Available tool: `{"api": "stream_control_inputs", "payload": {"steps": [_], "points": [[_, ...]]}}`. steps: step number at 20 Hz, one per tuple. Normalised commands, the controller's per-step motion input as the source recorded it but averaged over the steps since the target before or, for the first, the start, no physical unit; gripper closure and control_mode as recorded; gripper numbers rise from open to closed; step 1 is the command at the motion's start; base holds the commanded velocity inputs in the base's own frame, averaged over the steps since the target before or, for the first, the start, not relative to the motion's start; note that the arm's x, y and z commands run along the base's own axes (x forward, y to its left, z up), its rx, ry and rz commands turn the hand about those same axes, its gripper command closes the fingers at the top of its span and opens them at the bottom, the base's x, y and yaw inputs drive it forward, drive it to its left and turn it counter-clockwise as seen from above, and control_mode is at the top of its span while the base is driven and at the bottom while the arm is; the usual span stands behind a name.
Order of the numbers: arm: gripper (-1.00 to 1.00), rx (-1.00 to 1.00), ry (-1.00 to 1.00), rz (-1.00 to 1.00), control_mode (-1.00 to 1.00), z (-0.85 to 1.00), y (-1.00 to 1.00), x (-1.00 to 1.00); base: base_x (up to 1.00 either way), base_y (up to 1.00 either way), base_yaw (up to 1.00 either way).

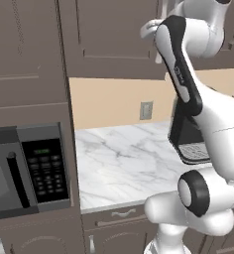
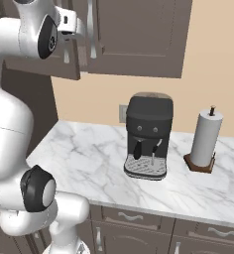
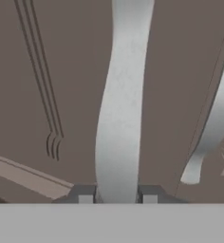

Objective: Open the cabinet, pick the kettle from the cabinet, and place it in the sink.

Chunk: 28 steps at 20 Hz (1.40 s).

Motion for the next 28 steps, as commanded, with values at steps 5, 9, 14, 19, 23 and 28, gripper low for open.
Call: {"api": "stream_control_inputs", "payload": {"steps": [5, 9, 14, 19, 23, 28], "points": [[1.0, 0.0, -0.1, 0.01, -1.0, 0.05, 0.19, -0.71, 0.0, 0.0, 0.0], [1.0, 0.0, -0.06, 0.0, -1.0, 0.08, 0.21, -0.7, 0.0, 0.0, 0.0], [1.0, 0.0, -0.03, 0.0, -1.0, 0.08, 0.23, -0.67, 0.0, 0.0, 0.0], [1.0, 0.0, -0.01, 0.0, -1.0, 0.09, 0.26, -0.66, 0.0, 0.0, 0.0], [1.0, 0.0, 0.0, 0.0, -1.0, 0.08, 0.31, -0.63, 0.0, 0.0, 0.0], [1.0, 0.0, 0.0, 0.0, -1.0, 0.07, 0.35, -0.6, 0.0, 0.0, 0.0]]}}
